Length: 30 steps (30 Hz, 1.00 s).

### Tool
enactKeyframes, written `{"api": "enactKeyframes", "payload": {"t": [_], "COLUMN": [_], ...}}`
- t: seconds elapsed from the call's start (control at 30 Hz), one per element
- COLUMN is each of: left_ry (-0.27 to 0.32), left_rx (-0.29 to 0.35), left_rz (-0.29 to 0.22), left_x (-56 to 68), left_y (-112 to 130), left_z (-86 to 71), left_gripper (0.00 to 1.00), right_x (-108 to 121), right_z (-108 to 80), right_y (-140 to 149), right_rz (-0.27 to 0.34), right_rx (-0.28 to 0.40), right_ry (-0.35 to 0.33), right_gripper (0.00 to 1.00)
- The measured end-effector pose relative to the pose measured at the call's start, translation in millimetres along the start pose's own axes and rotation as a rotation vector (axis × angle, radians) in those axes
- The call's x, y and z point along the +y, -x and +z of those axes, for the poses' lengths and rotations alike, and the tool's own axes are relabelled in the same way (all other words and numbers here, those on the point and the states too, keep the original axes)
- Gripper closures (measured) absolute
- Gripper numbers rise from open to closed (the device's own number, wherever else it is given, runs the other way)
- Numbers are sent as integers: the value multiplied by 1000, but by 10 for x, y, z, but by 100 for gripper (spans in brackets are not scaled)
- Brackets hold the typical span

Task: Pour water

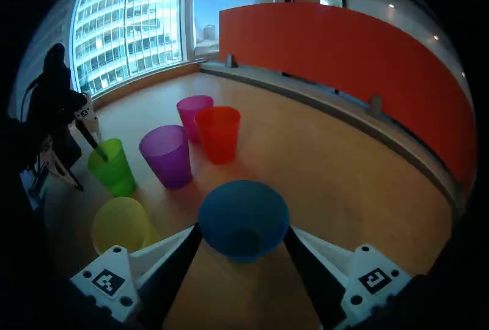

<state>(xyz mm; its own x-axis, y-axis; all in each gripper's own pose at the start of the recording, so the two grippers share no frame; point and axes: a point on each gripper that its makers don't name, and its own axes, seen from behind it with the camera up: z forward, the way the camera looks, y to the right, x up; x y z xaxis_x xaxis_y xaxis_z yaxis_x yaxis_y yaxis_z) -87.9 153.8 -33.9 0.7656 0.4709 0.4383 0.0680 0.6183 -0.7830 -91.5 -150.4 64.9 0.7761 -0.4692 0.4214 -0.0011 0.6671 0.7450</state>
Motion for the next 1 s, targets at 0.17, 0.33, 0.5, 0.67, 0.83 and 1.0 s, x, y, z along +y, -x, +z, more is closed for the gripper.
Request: {"api": "enactKeyframes", "payload": {"t": [0.17, 0.33, 0.5, 0.67, 0.83, 1.0], "left_ry": [-8, -32, -65, -117, -187, -271], "left_rx": [7, 25, 55, 92, 140, 195], "left_rz": [-8, -21, -41, -62, -79, -99], "left_x": [8, 3, -13, -76, -196, -350], "left_y": [10, 11, -4, -18, -50, -84], "left_z": [-46, -125, -234, -368, -520, -697], "left_gripper": [8, 8, 8, 8, 8, 8], "right_x": [19, 50, 69, 41, 10, -26], "right_z": [-96, -242, -418, -580, -751, -923], "right_y": [5, 44, 72, 71, 62, 34], "right_rz": [3, 10, 16, 25, 40, 54], "right_rx": [12, 23, 45, 72, 103, 140], "right_ry": [16, 43, 79, 110, 147, 184], "right_gripper": [0, 0, 0, 0, 0, 0]}}
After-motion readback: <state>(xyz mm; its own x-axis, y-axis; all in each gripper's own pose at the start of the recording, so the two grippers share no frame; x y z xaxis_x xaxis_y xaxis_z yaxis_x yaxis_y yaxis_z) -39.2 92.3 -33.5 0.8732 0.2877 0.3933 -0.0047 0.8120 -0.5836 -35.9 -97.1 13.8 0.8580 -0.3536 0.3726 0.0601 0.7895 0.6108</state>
